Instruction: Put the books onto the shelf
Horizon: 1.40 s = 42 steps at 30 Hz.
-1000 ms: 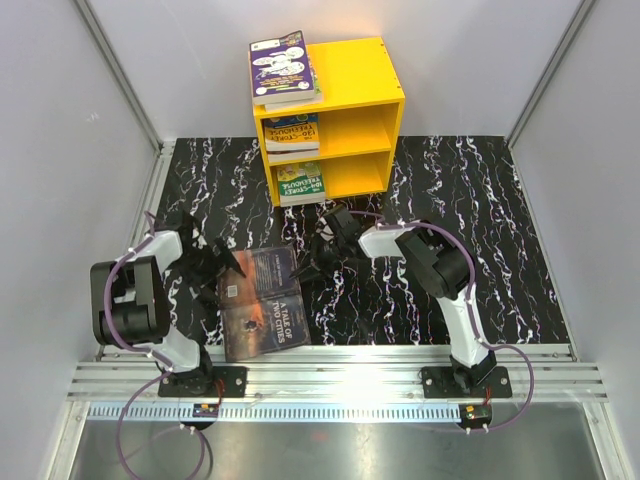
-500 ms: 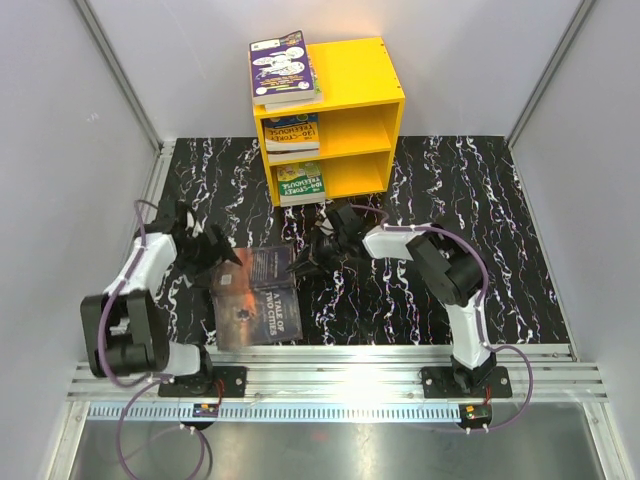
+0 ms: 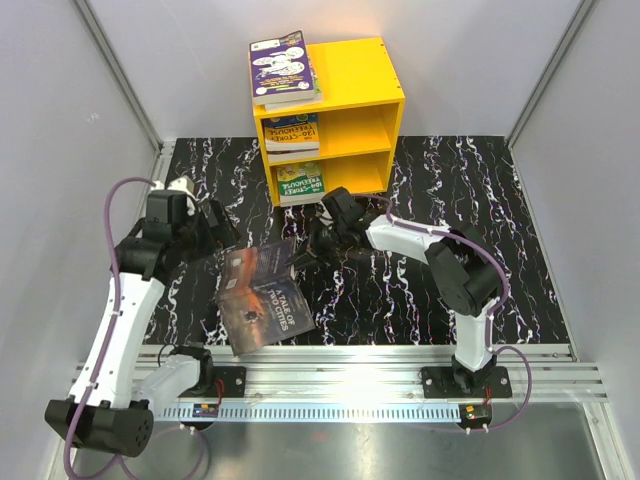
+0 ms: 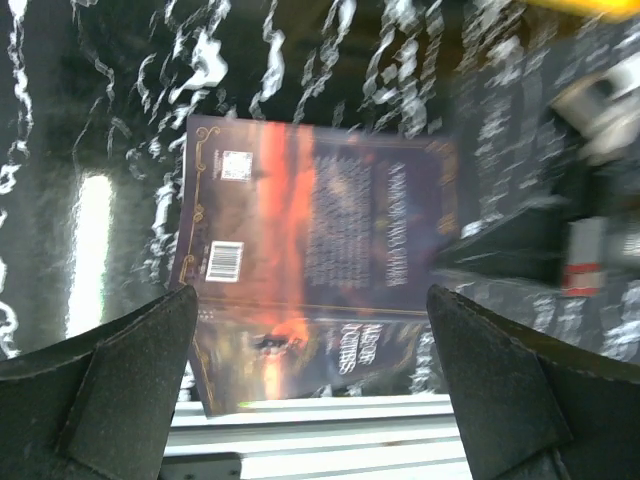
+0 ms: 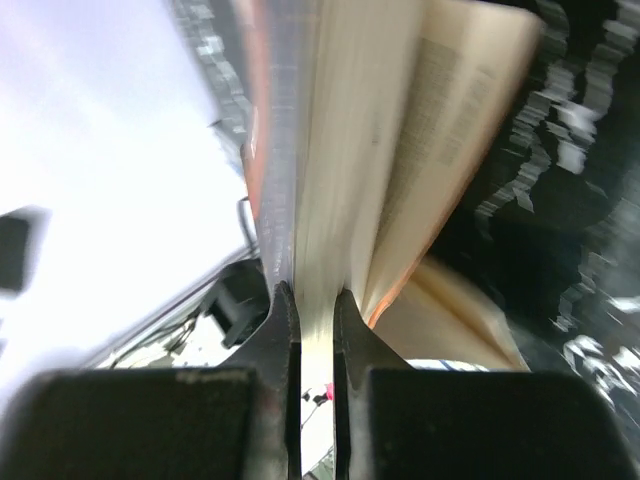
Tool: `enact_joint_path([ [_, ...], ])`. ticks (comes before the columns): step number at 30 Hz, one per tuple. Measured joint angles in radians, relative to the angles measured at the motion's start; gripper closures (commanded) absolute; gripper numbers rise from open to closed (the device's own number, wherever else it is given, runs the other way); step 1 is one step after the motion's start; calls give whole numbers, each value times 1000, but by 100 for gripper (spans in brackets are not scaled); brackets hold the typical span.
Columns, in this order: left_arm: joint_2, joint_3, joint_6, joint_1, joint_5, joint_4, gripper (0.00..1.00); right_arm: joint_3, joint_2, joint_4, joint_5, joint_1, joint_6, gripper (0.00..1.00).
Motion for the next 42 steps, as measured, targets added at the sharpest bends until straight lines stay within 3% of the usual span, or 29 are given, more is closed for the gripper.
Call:
enact_joint_path([
  [4,-25,127,-74,-3,-19,-44,1,4,-5,-95,16,-8,-11,100],
  [9,-51,180,-170,-3,-8,-62,1,7,-42,-151,29,-35,-7,100],
  [17,-120,-117,-471,-31,83,-35,1,52,-103,-175,93,-55,63,100],
  [34,33,-156,-655,-103,71,147,1,64,-255,-163,99,-55,257,100],
  [40,106,-102,-657,-106,31,170,23,21,-328,-157,74,-54,308,100],
  [42,135,-70,-657,-106,20,169,34,-3,-363,-142,71,-53,332,100],
])
